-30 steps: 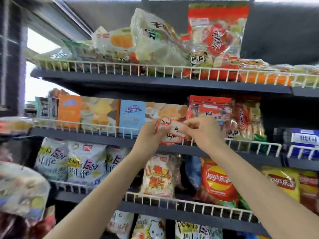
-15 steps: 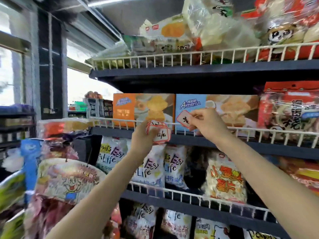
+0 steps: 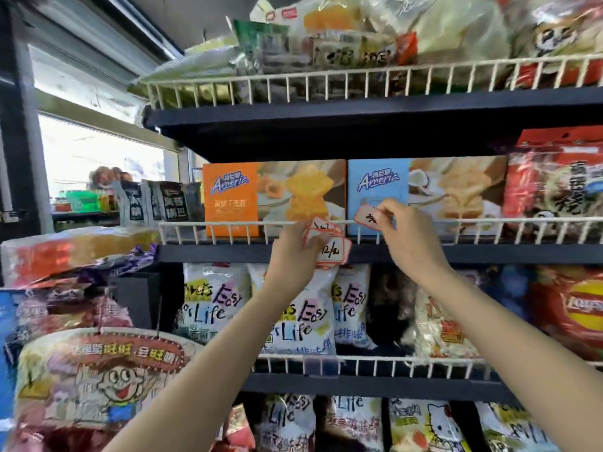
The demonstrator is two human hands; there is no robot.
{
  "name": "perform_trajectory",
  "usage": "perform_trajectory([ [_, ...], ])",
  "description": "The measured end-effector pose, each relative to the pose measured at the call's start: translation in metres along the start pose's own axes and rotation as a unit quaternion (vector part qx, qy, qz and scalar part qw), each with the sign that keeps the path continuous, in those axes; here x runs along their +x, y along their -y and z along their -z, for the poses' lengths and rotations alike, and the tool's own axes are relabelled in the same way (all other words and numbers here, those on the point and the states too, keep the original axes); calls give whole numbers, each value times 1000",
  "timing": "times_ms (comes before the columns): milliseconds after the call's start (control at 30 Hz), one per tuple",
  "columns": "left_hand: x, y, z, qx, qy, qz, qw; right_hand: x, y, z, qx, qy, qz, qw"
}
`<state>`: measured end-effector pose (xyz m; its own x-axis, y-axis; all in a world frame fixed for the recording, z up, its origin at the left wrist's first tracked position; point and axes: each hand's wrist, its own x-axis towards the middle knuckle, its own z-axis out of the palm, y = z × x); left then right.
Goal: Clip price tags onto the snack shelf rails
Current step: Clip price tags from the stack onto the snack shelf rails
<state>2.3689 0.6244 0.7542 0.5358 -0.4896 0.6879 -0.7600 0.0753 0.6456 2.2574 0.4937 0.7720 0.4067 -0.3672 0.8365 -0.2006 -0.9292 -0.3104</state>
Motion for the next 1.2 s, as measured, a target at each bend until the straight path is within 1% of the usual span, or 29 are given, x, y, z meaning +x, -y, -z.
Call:
perform_trajectory([
  [67, 4, -10, -17, -10, 27, -13, 1000, 0, -16, 13, 7, -14, -25, 1000],
  [200, 10, -31, -57, -40, 83, -19, 996, -1, -45, 41, -10, -16, -37, 999],
  [300, 11, -44, -82, -42, 102, -30, 993, 0, -60, 60, 1, -17, -32, 999],
  [400, 11, -52, -101, -40, 122, -23, 991, 5, -72, 72, -24, -24, -18, 999],
  [467, 10, -55, -108, -38, 133, -25, 990, 8, -80, 77, -33, -12, -14, 999],
  [600, 11, -58, -114, -45, 114, -18, 992, 14, -88, 81, -55, 20, 11, 998],
  [733, 5, -58, -115, -52, 112, -15, 992, 17, -90, 83, -96, 26, 57, 993],
  [833, 1, -57, -114, -57, 116, -6, 992, 18, -87, 87, -115, 40, 68, 990],
  [933, 0, -56, -110, -62, 101, -6, 993, 21, -85, 92, -108, 58, 67, 990],
  [1033, 2, -53, -104, -45, 116, 3, 992, 27, -84, 96, -89, 79, 65, 991],
  [1100, 4, -51, -100, -12, 132, -6, 991, 29, -81, 98, -81, 86, 68, 991],
  [1200, 8, -50, -96, 50, 139, -38, 988, 28, -77, 94, -116, 77, 92, 986],
])
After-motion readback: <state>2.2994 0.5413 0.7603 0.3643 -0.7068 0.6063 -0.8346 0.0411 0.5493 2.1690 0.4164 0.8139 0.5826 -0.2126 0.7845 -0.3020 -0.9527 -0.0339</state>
